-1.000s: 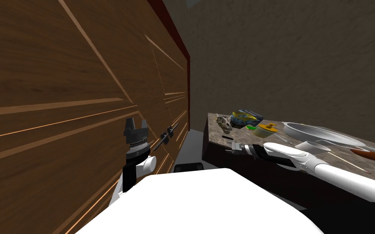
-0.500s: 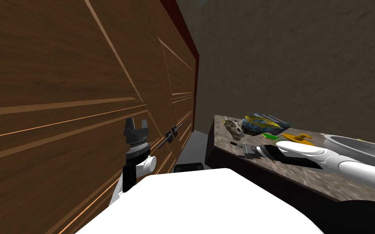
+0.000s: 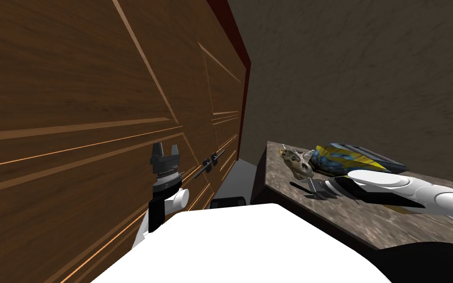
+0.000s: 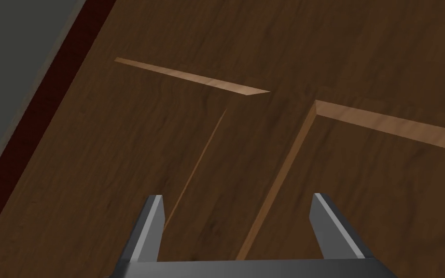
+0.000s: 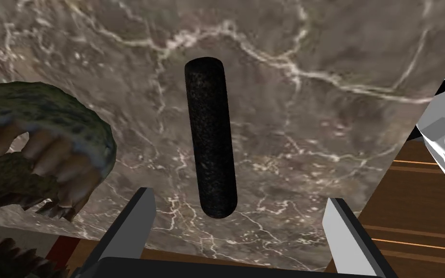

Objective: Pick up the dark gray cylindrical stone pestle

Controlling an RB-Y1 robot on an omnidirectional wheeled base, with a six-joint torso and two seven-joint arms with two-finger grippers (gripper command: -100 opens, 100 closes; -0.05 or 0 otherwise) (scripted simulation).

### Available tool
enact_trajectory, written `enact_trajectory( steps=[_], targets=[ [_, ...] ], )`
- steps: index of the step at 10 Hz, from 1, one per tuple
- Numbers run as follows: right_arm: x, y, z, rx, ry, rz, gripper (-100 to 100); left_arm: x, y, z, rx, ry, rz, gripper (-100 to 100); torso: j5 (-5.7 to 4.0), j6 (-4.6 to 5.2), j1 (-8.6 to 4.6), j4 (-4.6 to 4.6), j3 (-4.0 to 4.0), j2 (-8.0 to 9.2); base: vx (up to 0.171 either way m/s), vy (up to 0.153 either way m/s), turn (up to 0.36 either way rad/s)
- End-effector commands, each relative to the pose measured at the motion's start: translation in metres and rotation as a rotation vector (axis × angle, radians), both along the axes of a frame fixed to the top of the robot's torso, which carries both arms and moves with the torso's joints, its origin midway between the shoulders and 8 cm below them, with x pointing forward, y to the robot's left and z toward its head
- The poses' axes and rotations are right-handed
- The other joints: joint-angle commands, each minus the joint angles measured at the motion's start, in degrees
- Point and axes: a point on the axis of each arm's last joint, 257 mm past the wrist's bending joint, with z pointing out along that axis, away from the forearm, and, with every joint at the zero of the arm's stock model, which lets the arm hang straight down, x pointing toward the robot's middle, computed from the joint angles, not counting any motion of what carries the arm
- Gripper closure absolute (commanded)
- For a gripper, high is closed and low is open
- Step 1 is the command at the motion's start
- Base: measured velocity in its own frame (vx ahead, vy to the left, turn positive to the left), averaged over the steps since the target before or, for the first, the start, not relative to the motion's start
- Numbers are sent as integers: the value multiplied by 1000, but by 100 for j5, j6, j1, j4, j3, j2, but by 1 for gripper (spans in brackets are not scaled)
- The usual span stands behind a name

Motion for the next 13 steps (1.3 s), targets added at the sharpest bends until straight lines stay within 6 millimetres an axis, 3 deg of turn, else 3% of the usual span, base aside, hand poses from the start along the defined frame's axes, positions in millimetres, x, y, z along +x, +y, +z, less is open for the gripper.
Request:
enact_trajectory(
  steps=[1,2,3,4,5,6,7,8,11,12,13],
  targets=[
    [-25,-10,-4,-31,62,-13,-100,0,0,0,0,0,0,0,0,0,0,0,0,0,53,-36,263],
    [-25,-10,-4,-31,62,-13,-100,0,0,0,0,1,-1,0,4,-5,16,2,1,0,34,-25,92],
    [-55,-19,-11,-49,128,-30,-100,0,0,0,0,1,-1,0,8,1,31,4,5,7,36,-19,215],
    [-55,-19,-11,-49,128,-30,-100,0,-1,0,0,1,-3,0,11,-11,46,6,8,9,30,-24,142],
    [-78,-22,-18,-52,175,-45,-100,1,-1,0,-1,1,-4,0,10,-20,49,8,7,7,31,-26,223],
    [-67,-18,-17,-46,152,-34,-100,1,-2,-1,-1,1,-6,0,3,-37,43,7,1,-3,12,-17,43],
    [-70,-18,-18,-44,160,-36,0,1,-2,-1,-1,1,-6,0,0,-40,37,7,-1,-8,0,0,0],
    [-78,-16,-31,-38,156,-49,-100,1,-2,-1,-1,1,-6,0,1,-40,39,7,-1,-7,-5,-18,75],
    [-88,-13,-46,-31,153,-65,-100,1,-2,-1,-1,1,-7,0,-13,-42,13,6,-2,-8,-5,-28,47],
    [-85,-11,-42,-30,156,-60,-100,1,-2,-1,-1,1,-6,0,-14,-42,9,5,-4,-11,-1,-10,9],
    [-86,-11,-43,-30,155,-61,100,1,-2,-1,-1,1,-6,0,-16,-42,7,4,-6,-14,0,0,0]
  ],
)
